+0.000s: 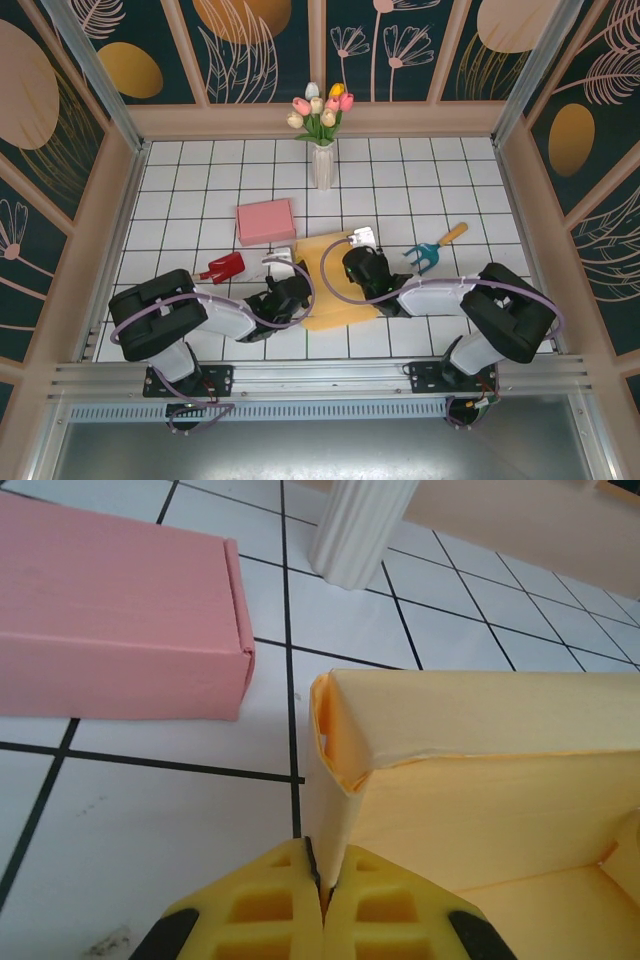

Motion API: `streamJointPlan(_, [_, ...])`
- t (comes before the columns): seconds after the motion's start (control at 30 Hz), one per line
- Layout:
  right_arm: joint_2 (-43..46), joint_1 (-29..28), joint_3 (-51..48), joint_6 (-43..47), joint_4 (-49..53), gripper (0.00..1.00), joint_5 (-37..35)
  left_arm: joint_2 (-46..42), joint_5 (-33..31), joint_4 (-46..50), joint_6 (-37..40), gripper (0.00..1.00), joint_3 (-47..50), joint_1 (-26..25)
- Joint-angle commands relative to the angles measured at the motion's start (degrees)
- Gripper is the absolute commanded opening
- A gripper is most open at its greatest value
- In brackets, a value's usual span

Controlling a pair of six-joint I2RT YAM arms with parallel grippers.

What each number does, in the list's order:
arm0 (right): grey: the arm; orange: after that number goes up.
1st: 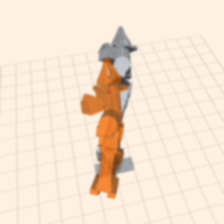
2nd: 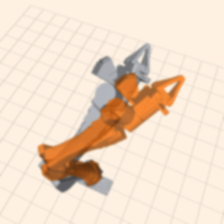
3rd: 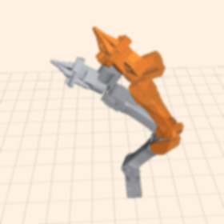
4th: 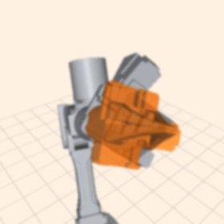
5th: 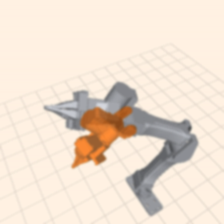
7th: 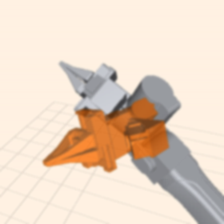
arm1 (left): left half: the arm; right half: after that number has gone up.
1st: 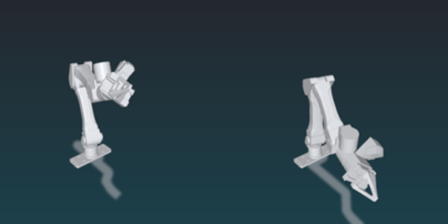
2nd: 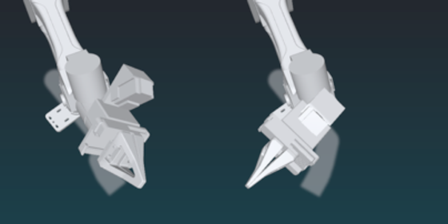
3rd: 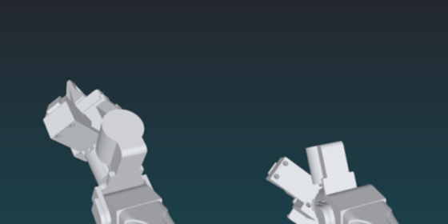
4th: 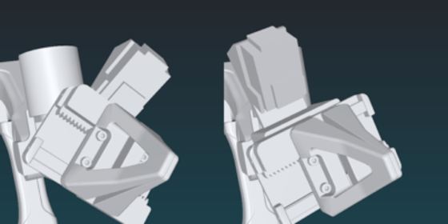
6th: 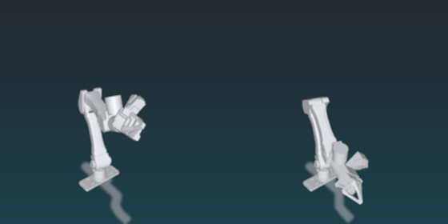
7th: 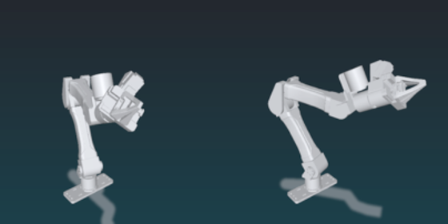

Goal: Fold the paper box

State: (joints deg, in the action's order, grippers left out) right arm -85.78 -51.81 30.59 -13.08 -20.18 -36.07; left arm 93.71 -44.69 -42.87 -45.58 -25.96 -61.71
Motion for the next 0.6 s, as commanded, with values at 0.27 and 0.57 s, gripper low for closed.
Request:
streamJointPlan(0.27, [-0.1,-2.6,2.6,-5.6,6.8,0.18,-15.6,-0.8,-4.1,9.4,-7.7,0.0,-0.9,0.6])
streamJointPlan(0.57, [6.8,-3.6,-2.0,-3.9,-1.8,0.43,0.0,-0.2,-4.6,10.1,-7.6,0.0,-1.4,0.5])
